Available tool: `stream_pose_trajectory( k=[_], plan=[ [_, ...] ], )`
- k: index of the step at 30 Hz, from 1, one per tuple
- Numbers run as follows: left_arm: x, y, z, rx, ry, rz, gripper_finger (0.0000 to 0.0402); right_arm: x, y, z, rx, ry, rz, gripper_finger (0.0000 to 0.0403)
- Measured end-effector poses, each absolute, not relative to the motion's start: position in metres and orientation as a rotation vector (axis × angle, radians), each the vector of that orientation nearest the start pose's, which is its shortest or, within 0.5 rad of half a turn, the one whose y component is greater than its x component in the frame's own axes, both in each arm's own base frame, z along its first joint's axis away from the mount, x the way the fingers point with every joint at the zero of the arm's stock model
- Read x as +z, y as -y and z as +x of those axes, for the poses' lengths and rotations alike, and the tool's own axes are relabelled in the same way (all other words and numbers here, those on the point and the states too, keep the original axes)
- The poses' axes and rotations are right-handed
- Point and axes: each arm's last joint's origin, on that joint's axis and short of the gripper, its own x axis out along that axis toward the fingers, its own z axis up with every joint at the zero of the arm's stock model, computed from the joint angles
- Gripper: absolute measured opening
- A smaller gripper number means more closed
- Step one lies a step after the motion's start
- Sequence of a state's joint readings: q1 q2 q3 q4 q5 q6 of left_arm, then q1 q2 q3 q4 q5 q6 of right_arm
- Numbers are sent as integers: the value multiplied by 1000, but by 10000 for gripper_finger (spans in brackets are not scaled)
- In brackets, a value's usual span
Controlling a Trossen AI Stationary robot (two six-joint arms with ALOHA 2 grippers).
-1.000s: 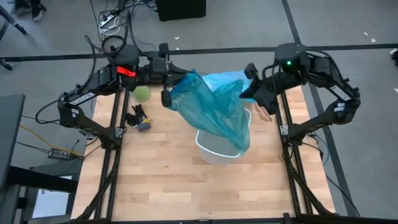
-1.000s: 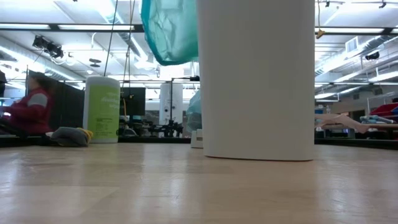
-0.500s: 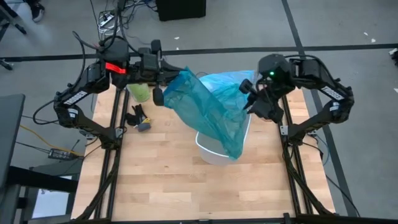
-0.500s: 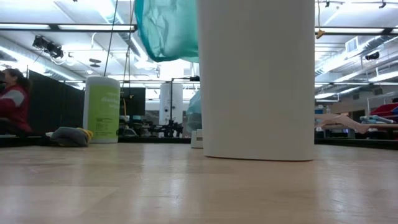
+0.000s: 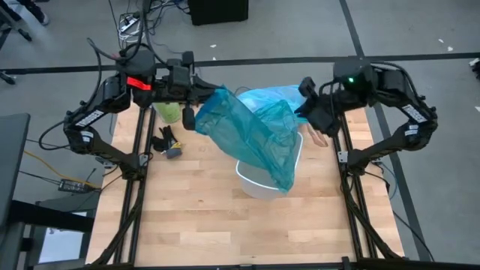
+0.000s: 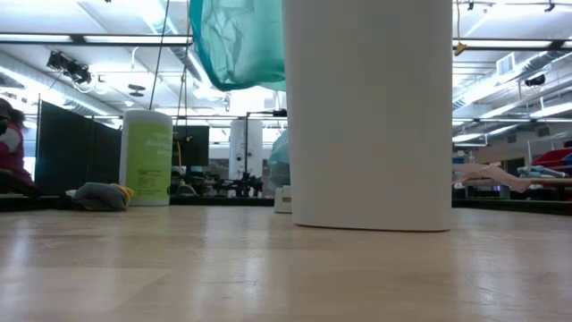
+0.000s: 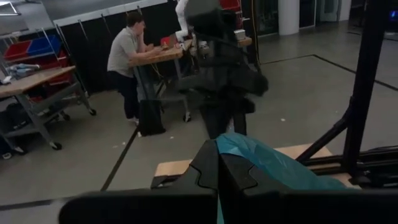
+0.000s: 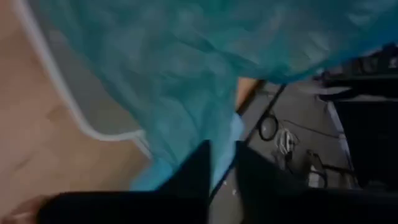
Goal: Place trash/remove bag and relplace
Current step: Insert the blue trash bag into the white trash bin
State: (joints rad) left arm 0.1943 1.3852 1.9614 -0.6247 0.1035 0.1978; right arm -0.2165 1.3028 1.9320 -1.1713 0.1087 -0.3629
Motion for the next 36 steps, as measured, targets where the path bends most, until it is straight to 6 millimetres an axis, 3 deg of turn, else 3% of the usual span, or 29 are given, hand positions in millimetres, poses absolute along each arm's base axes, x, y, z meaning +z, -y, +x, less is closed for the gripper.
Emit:
stream_pose_trajectory(
  k=[2,5,10,16,23,27,36],
  plan=[
    [542,-43,237,79,-57,190,0,499,57,197,-293,-622,-352,15],
    [542,-41,237,71,-53,190,0,487,78,214,-327,-694,-353,7],
    [542,-37,238,53,-51,188,0,469,92,240,-127,-710,-246,1],
    [542,-31,239,29,-48,189,1,449,79,260,36,-820,-189,0],
    [542,-31,239,28,-48,190,3,443,40,269,251,-845,-152,0],
    [542,-31,239,27,-47,191,3,434,27,279,313,-858,-161,0],
    [542,-31,239,28,-47,192,3,368,32,307,330,-951,-127,0]
  ],
)
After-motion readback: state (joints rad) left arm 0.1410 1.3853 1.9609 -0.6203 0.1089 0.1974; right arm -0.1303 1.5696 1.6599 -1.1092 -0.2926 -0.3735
